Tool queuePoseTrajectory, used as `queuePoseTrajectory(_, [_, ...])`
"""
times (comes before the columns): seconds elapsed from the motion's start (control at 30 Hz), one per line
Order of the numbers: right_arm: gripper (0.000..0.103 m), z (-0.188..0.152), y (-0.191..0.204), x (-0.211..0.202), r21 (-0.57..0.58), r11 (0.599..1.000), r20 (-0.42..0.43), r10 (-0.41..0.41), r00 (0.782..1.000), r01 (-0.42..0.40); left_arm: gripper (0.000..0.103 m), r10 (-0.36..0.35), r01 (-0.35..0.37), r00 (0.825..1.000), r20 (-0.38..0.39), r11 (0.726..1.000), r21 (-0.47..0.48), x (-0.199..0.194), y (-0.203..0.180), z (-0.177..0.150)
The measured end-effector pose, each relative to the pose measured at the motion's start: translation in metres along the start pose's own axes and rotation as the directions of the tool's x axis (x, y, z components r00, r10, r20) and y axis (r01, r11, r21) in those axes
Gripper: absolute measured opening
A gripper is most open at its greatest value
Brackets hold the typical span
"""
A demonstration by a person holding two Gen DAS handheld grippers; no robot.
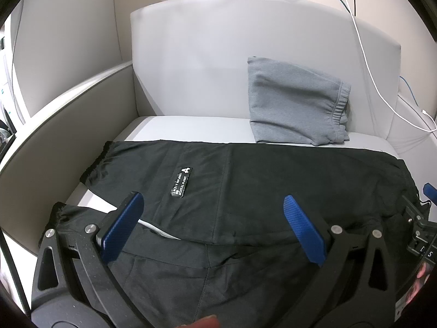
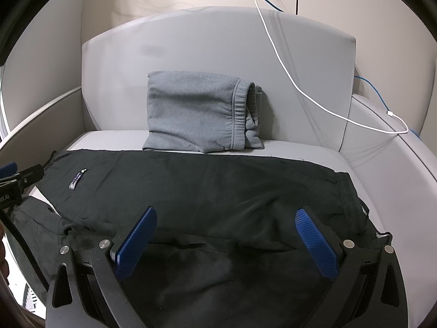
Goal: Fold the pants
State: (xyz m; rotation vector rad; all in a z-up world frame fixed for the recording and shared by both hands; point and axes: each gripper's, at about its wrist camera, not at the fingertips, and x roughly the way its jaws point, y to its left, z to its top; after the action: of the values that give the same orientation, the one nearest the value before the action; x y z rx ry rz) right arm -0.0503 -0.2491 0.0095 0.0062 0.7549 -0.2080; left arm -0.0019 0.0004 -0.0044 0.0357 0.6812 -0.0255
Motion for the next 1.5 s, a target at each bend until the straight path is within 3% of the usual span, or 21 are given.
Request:
queuePoseTrajectory(0.33, [0.103,0.000,-0.001,0.007,0.009,1.000,-0.024,-0.001,1.000,0.001,0.102,-0.009,0.008,0.999,-0.046,1.000,-0.018,0.008,0.007,-0.001])
queuePoseTrajectory(0.43, [0.103,-0.001,-0.002,0.010,0.018,1.000,-0.038,-0.010,0.999,0.011,0.102,-0.048,0.045,0.995,-0.088,0.998,-0.043,0.014,0.008,-0.001])
queuePoseTrajectory(0.5, [0.103,-0.001,-0.005,0.013,0.039,0.999,-0.055,-0.004,0.998,0.006,0.102,-0.125,0.112,0.979,-0.160,0.990,-0.085,0.025,0.008,-0.002])
queuePoseTrajectory(0.63, [0.103,-0.002,-0.022,0.026,0.178,0.982,-0.121,0.083,0.989,-0.060,0.102,-0.143,0.104,0.938,-0.315,0.985,-0.137,0.040,0.001,-0.004])
queuePoseTrajectory(0.73, [0.103,-0.002,-0.035,0.032,0.294,0.954,-0.159,0.112,0.981,-0.061,0.102,-0.252,0.215,0.917,-0.308,0.965,-0.151,0.040,-0.005,-0.008])
queuePoseTrajectory(0.8, [0.103,0.001,-0.043,0.029,0.336,0.939,-0.150,0.130,0.980,-0.073,0.102,-0.406,0.371,0.886,-0.224,0.911,-0.182,0.029,-0.005,-0.009])
queuePoseTrajectory(0.83, [0.103,0.003,-0.044,0.023,0.344,0.934,-0.122,0.147,0.982,-0.097,0.102,-0.499,0.468,0.853,-0.153,0.861,-0.198,0.021,-0.004,-0.009])
queuePoseTrajectory(0.87, [0.103,0.004,-0.047,0.017,0.357,0.925,-0.084,0.167,0.982,-0.127,0.102,-0.592,0.571,0.804,-0.059,0.796,-0.200,0.008,-0.002,-0.009])
queuePoseTrajectory(0.9, [0.103,0.004,-0.051,0.009,0.379,0.910,-0.033,0.193,0.981,-0.167,0.102,-0.644,0.633,0.765,0.000,0.752,-0.185,-0.003,-0.002,-0.009])
queuePoseTrajectory(0.93, [0.103,0.004,-0.058,-0.001,0.418,0.879,0.047,0.231,0.972,-0.229,0.102,-0.672,0.669,0.739,0.039,0.727,-0.154,-0.014,-0.004,-0.009])
queuePoseTrajectory(1.0, [0.103,-0.001,-0.075,-0.023,0.477,0.800,0.220,0.292,0.931,-0.364,0.102,-0.675,0.680,0.733,0.085,0.730,-0.069,-0.034,-0.011,-0.008])
queuePoseTrajectory(1.07, [0.103,-0.013,-0.093,-0.044,0.483,0.738,0.386,0.303,0.871,-0.471,0.102,-0.675,0.676,0.729,0.113,0.736,0.042,-0.053,-0.019,-0.011])
queuePoseTrajectory(1.1, [0.103,-0.021,-0.099,-0.052,0.474,0.726,0.447,0.290,0.846,-0.499,0.102,-0.658,0.652,0.744,0.113,0.753,0.092,-0.059,-0.024,-0.012])
queuePoseTrajectory(1.13, [0.103,-0.029,-0.105,-0.060,0.464,0.726,0.471,0.282,0.836,-0.507,0.102,-0.611,0.591,0.785,0.104,0.788,0.173,-0.067,-0.032,-0.013])
queuePoseTrajectory(1.2, [0.103,-0.038,-0.115,-0.069,0.448,0.799,0.385,0.232,0.893,-0.401,0.102,-0.550,0.506,0.827,0.114,0.818,0.274,-0.078,-0.044,-0.015])
queuePoseTrajectory(1.23, [0.103,-0.045,-0.120,-0.072,0.456,0.833,0.329,0.169,0.929,-0.313,0.102,-0.541,0.491,0.833,0.116,0.819,0.296,-0.084,-0.045,-0.016])
queuePoseTrajectory(1.3, [0.103,-0.062,-0.140,-0.076,0.471,0.847,0.251,0.140,0.958,-0.247,0.102,-0.570,0.512,0.814,0.113,0.795,0.325,-0.095,-0.048,-0.018])
queuePoseTrajectory(1.37, [0.103,-0.084,-0.165,-0.081,0.513,0.829,0.204,0.133,0.970,-0.222,0.102,-0.654,0.604,0.755,0.054,0.725,0.332,-0.102,-0.059,-0.022])
queuePoseTrajectory(1.4, [0.103,-0.096,-0.179,-0.084,0.544,0.820,0.171,0.099,0.980,-0.177,0.102,-0.671,0.626,0.741,0.032,0.707,0.328,-0.104,-0.062,-0.022])
queuePoseTrajectory(1.43, [0.103,-0.103,-0.190,-0.090,0.560,0.814,0.160,0.074,0.984,-0.152,0.102,-0.678,0.637,0.735,0.014,0.697,0.330,-0.107,-0.067,-0.024])
queuePoseTrajectory(1.5, [0.103,-0.128,-0.209,-0.096,0.606,0.789,0.141,0.019,0.990,-0.102,0.102,-0.657,0.613,0.754,0.002,0.704,0.359,-0.111,-0.076,-0.030])
